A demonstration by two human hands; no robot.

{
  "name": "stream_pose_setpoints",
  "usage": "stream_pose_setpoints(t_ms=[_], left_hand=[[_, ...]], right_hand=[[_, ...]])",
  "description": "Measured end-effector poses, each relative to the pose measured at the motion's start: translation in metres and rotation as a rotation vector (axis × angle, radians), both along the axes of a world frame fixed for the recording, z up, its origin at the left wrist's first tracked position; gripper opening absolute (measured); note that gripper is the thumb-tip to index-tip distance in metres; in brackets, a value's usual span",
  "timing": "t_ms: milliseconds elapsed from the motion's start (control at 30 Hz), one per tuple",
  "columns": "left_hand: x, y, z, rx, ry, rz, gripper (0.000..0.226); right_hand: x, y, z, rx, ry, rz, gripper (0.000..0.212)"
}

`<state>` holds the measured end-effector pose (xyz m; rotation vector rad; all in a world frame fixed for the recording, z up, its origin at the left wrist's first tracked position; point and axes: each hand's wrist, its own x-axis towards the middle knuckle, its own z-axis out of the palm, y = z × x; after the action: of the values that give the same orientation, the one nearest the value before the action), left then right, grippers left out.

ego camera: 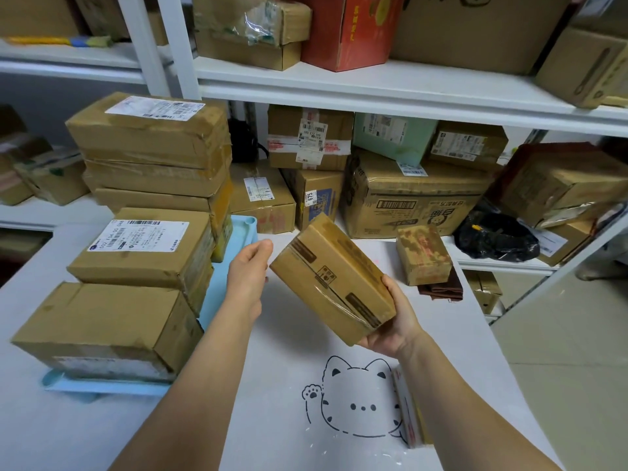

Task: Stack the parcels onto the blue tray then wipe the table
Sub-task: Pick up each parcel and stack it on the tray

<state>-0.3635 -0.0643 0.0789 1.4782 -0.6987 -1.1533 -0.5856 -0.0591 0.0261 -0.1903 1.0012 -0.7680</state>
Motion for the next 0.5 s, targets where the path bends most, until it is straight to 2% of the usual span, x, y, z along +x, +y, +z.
stream_pose_setpoints(t_ms=[33, 133, 167, 267, 433, 500], left_hand=[[0.001, 0.003, 0.0, -0.015, 0.042, -0.047, 0.048], [0.002, 0.015, 0.004, -0.072, 0.158, -0.335, 0.1], [0.002, 0.017, 0.005, -0.088, 0.177, -0.421, 0.11], [-0.001, 0.018, 0.007, -0.143, 0.174, -0.583, 0.128], [-0.004, 0.021, 0.014, -0.148, 0.031, -0.673, 0.133], [-0.005, 0.021, 0.015, -0.124, -0.055, -0.656, 0.137]], right_hand=[[0.0, 0.002, 0.002, 0.003, -0.038, 0.001, 0.065], [0.0, 0.006, 0.006, 0.001, -0.118, 0.004, 0.063], [-0.001, 0.008, 0.006, 0.002, -0.133, 0.004, 0.062], [-0.003, 0.009, -0.001, 0.003, -0.16, 0.007, 0.063], [-0.009, 0.009, -0.012, -0.002, -0.137, 0.039, 0.072], [-0.01, 0.01, -0.015, -0.002, -0.077, 0.05, 0.067]])
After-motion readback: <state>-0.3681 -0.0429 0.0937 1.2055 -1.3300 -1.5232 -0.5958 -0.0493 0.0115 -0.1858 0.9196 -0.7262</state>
